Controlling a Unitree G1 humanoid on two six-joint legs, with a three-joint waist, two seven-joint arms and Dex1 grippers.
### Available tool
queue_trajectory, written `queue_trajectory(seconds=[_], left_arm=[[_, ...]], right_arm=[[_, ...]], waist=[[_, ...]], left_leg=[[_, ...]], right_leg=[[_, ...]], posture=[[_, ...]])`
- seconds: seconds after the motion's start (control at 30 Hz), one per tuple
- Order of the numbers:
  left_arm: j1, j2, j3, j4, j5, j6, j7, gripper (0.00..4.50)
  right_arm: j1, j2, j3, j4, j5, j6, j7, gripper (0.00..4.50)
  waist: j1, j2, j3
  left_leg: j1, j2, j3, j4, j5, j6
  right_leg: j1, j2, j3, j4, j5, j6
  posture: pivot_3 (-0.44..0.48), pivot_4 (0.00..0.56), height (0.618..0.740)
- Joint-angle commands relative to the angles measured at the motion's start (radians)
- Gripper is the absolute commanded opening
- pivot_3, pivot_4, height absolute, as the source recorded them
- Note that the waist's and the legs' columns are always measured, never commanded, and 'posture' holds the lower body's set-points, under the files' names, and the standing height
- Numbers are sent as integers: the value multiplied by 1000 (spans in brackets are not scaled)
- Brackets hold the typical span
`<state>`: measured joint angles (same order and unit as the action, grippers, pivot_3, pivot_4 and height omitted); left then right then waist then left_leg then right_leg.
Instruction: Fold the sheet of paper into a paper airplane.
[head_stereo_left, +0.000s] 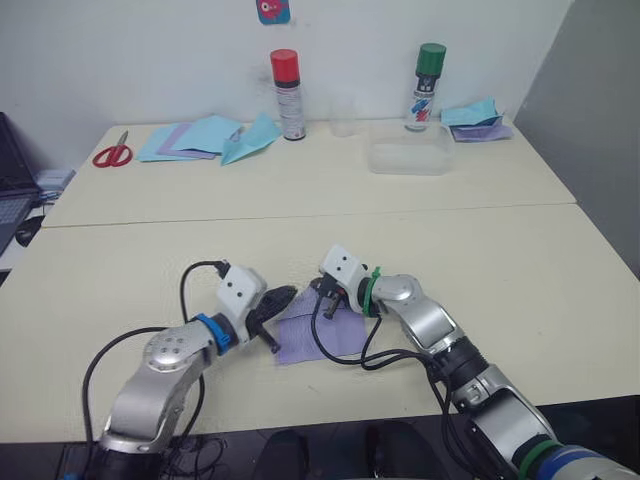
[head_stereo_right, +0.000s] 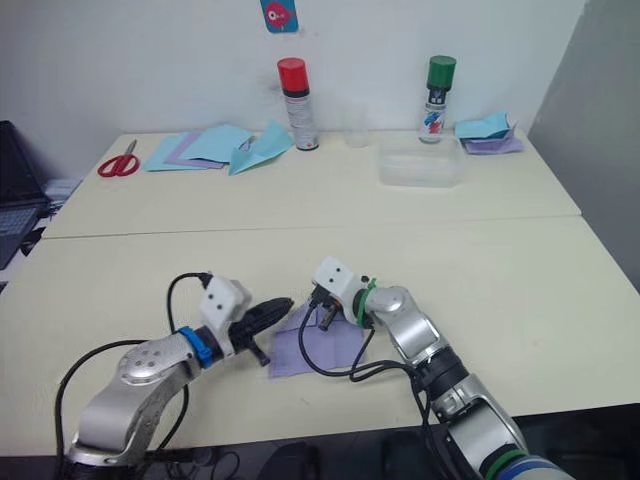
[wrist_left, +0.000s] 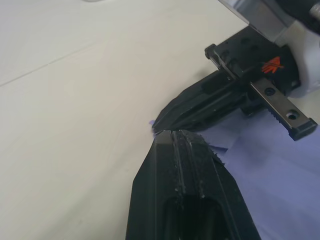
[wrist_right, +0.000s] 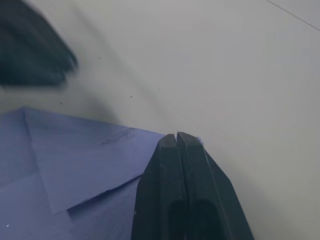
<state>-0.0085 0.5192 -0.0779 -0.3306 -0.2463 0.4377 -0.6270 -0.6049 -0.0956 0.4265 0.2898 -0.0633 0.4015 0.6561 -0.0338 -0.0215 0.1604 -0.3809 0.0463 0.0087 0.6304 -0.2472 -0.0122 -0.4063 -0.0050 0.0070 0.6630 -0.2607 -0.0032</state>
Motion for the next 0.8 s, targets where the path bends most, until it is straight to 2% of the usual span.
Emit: queue_trajectory(seconds=[0.03, 0.3, 0.5, 0.8], left_arm=[[19, 5, -35, 2, 31, 40, 14, 14], [32, -8, -58, 35, 55, 63, 45, 14], [19, 6, -78, 53, 76, 45, 35, 14], [-3, 5, -82, 69, 88, 53, 34, 14]], right_arm=[[22, -9, 14, 10, -14, 20, 8, 0], [48, -14, -5, -28, 16, -139, 33, 0], [93, 17, -24, -142, 83, -45, 58, 0], [61, 61, -51, -56, 65, -7, -12, 0]], waist=[[0, 0, 0], [2, 0, 0], [3, 0, 0], [3, 0, 0]], left_leg=[[0, 0, 0, 0, 0, 0], [0, 1, 0, -1, 0, 0], [0, 1, 0, 0, 0, 0], [0, 0, -1, 0, 0, 0]], right_leg=[[-1, 0, 0, 0, 0, 0], [0, 0, 0, 0, 0, 0], [0, 0, 1, 0, 0, 0], [0, 0, 1, 1, 0, 0]], posture=[[0, 150, 740], [0, 150, 740], [0, 150, 740], [0, 150, 740]])
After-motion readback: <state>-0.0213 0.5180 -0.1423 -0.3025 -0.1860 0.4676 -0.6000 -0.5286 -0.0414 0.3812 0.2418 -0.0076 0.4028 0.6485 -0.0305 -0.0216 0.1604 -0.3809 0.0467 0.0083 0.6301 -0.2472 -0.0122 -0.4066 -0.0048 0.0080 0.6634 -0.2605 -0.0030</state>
